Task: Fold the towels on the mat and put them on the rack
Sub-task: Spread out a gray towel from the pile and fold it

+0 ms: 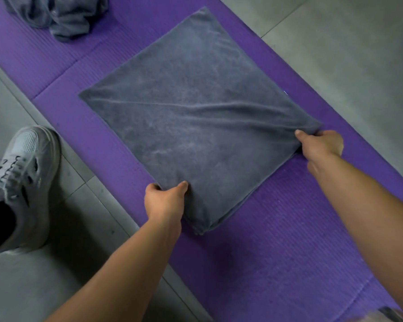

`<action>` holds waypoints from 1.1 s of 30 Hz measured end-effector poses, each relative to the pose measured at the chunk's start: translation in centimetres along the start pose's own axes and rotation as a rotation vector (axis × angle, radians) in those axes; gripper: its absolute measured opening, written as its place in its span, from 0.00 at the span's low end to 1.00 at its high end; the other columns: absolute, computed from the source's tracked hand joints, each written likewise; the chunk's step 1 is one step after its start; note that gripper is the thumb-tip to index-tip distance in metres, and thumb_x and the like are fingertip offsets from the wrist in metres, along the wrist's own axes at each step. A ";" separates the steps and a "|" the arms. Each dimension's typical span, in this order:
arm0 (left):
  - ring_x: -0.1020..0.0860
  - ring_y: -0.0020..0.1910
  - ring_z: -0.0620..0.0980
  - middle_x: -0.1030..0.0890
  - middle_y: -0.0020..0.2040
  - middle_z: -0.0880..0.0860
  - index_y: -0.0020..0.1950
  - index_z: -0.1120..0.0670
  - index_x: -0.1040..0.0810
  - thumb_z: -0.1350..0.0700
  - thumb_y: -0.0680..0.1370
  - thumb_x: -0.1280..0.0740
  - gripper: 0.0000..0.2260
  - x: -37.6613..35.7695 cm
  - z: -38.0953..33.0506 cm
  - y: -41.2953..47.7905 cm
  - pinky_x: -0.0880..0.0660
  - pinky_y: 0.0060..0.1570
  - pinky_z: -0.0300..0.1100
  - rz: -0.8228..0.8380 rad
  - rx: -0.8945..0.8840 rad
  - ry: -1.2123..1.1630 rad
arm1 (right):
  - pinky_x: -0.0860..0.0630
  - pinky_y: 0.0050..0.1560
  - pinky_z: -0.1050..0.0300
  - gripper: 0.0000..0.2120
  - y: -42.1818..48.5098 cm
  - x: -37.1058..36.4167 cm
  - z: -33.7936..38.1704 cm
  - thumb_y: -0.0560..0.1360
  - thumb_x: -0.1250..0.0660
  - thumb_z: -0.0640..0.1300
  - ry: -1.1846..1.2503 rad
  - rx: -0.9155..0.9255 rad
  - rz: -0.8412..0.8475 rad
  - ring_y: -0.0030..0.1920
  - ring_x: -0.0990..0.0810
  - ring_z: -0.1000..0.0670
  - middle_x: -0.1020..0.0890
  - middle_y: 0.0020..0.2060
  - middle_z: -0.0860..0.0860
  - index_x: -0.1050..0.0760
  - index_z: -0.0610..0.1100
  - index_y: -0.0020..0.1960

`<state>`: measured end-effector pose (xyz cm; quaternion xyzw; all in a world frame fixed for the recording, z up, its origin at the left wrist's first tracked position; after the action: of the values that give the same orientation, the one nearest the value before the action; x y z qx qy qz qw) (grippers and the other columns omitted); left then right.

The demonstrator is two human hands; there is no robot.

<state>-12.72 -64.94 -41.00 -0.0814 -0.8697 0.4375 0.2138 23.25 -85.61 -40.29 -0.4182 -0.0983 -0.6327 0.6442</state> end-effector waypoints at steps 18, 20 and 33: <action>0.14 0.45 0.55 0.17 0.52 0.55 0.57 0.56 0.26 0.57 0.73 0.22 0.19 1.8 4.0 -0.7 0.16 0.41 0.50 0.186 0.139 0.091 | 0.32 0.67 0.44 0.38 -5.2 -0.5 2.8 0.73 0.26 0.51 -0.433 0.382 -0.134 0.71 0.34 0.39 0.37 0.74 0.40 0.41 0.43 0.76; 0.14 0.39 0.54 0.18 0.50 0.55 0.57 0.54 0.30 0.60 0.73 0.23 0.19 1.9 4.2 -0.9 0.16 0.39 0.49 0.190 0.070 0.219 | 0.40 0.73 0.38 0.39 -9.1 -3.1 2.9 0.73 0.28 0.54 -0.633 0.660 -0.017 0.77 0.43 0.36 0.42 0.78 0.40 0.41 0.45 0.78; 0.20 0.57 0.60 0.20 0.56 0.55 0.56 0.55 0.36 0.40 0.73 0.27 0.26 3.9 -4.8 1.1 0.23 0.57 0.53 0.060 -0.278 0.689 | 0.25 0.58 0.39 0.22 -14.1 -9.2 5.2 0.76 0.40 0.57 -0.749 1.129 0.222 0.61 0.25 0.37 0.23 0.62 0.42 0.20 0.44 0.60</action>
<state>-14.11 -59.55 -38.17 -0.2776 -0.7951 0.2682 0.4677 11.03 -73.30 -37.20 -0.2166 -0.5855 -0.2277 0.7473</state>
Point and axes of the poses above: each hand's wrist, its own y-axis towards the middle knuckle, its own x-axis out of the back of the hand, z = x × y, the point moved 8 cm from there along y, towards the middle knuckle
